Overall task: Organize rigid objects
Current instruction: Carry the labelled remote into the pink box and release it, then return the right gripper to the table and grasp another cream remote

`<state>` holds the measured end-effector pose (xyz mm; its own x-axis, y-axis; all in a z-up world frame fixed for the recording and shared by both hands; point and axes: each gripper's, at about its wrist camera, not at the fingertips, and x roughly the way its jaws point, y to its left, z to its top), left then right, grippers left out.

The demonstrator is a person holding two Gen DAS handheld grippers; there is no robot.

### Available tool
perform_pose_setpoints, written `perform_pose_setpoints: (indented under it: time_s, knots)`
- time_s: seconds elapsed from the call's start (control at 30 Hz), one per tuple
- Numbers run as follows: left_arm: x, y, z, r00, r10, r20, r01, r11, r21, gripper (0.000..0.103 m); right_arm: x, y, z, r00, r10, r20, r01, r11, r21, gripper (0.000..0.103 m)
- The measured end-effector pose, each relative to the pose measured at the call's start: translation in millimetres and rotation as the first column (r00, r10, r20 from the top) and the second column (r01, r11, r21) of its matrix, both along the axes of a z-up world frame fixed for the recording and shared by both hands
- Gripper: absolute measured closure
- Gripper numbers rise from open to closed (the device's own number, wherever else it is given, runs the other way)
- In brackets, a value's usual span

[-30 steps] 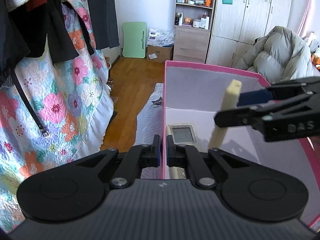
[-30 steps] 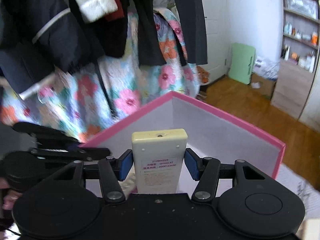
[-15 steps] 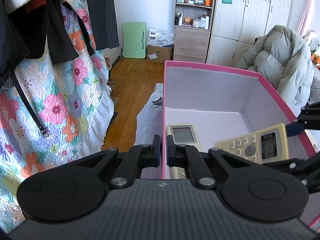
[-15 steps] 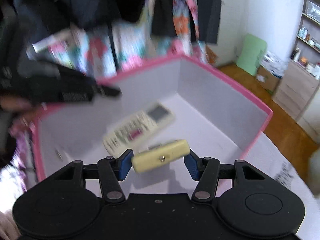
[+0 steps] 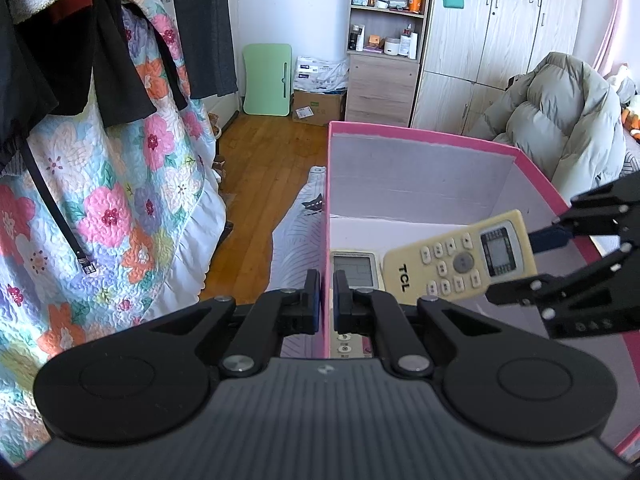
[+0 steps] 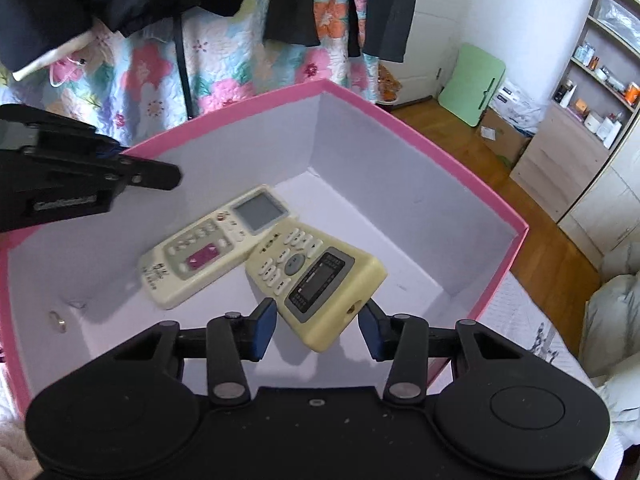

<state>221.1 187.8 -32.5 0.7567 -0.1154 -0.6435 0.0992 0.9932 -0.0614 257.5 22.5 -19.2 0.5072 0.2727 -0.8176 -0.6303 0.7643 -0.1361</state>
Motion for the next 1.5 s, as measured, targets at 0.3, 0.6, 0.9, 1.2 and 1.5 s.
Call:
perform_pose_setpoints:
  time_s: [0.3,0.6,0.9,1.2,1.5]
  knots:
    - [-2,-2,0,1.0,-0.003,-0.001,0.004,1.0,0.005,0.098,-22,-27,23,0.978,-0.071,0.197,0.05,0.993,0.109,0.036]
    - [-1,-2,1,1.0,-0.005,-0.004,0.005,1.0,0.017,0.098,-60,-130,55,0.93,-0.323,0.174,0.274,0.927,0.254,0.036]
    - [1,-5,2,1.0,-0.017,-0.015,0.018,0.998,0.058,0.098,-52,-220,12,0.866,-0.499,-0.017,0.493,0.848,0.194,0.036]
    - [6,-21,3,0.999,0.012,-0.037,-0.005,0.981,0.195,0.097,-15,-244,-21,0.846,-0.528,-0.072,0.533,0.833,0.148,0.036]
    - [0,-20,17,0.998,0.058,0.017,-0.06,0.988,0.144,0.099,35,-245,-40,0.843,-0.508,-0.176,0.533,0.834,0.144,0.036]
